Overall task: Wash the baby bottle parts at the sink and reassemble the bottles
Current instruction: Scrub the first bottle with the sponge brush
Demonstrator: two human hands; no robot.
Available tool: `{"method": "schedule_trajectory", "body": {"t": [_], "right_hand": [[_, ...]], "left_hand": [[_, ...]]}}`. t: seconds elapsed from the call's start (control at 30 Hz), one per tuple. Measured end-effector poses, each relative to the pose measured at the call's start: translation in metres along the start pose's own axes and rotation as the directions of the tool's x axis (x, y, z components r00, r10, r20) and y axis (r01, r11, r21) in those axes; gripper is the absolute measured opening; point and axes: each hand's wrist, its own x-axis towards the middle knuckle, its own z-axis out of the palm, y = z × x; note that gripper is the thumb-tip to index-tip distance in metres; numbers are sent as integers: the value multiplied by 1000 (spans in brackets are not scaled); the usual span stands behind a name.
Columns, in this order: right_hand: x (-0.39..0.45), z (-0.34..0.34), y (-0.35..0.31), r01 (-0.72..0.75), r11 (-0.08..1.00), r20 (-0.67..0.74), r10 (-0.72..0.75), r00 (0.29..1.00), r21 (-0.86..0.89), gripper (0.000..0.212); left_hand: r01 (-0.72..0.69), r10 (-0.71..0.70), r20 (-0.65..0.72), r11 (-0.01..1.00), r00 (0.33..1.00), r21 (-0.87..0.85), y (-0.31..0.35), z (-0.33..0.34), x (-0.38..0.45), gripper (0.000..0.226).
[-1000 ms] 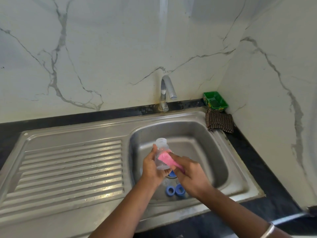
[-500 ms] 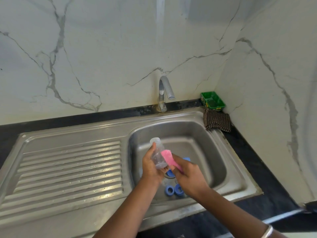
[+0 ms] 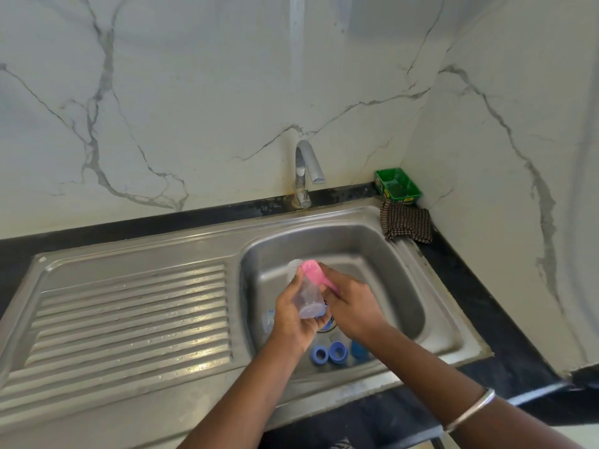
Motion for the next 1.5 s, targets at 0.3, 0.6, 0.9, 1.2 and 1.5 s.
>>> {"method": "schedule_trajectory", "body": {"t": [0.3,0.6,0.9,1.2,1.5], "right_hand": [[-38,1,1,11,996,78,-18,997,88,42],[-22,0,11,55,997,15,-54,998,-59,52],[-2,-3,-1,-143,974,39,138,990,178,36],[-38,-8,-11,-147,921,82,126,989,362,27],[-7,-13,-14,-58,982,67,46,997,181,47]], "left_hand": [[-15,6,-107,997,994,-81,13,-5,8,45],[27,-25,-14,994,1000,103,4,-3,2,43],[17,-17,13,1000,1000,-9,0,1,1,52],[-55,53,-67,998,996,-21,14,-1,5,46],[-23,23,-61,1000,998,2,3,3,-4,38]]}}
